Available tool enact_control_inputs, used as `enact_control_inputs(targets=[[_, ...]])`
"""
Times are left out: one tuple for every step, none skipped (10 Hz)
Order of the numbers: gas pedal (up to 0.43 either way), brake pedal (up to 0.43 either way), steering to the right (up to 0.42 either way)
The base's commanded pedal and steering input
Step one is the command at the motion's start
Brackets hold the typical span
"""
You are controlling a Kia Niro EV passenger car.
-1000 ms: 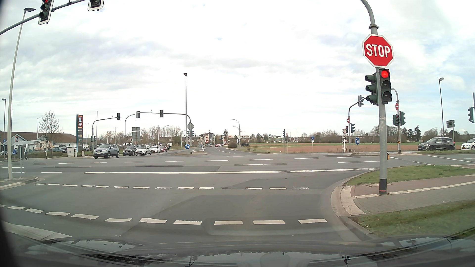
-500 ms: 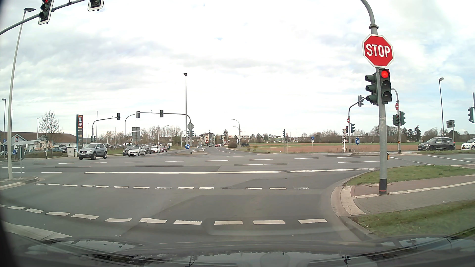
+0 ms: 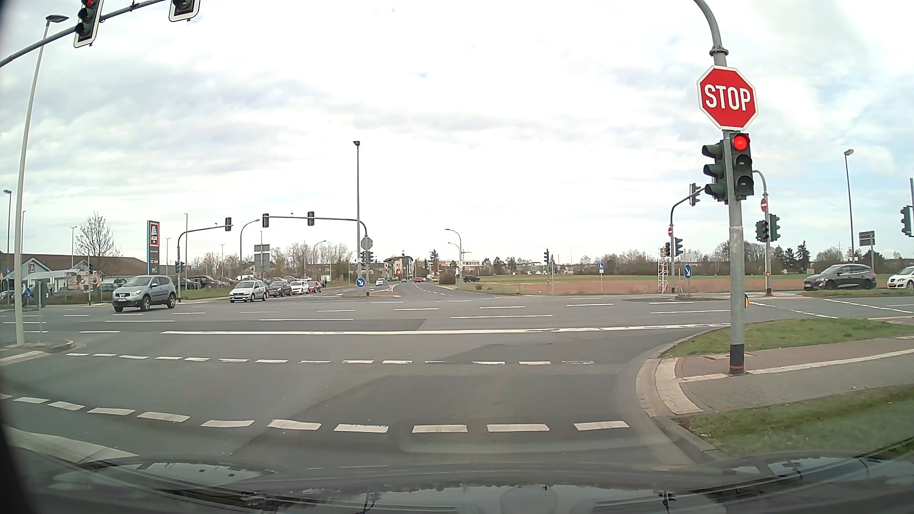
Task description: Follow the waypoints while adhering to traffic rules and regulations
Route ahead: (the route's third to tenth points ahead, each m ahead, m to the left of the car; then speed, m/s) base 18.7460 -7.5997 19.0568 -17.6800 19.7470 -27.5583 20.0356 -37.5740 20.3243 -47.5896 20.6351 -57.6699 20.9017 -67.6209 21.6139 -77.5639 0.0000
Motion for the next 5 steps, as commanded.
enact_control_inputs(targets=[[0.000,0.293,0.000],[0.000,0.293,-0.001],[0.000,0.293,0.000],[0.000,0.287,0.000],[0.000,0.293,0.000]])
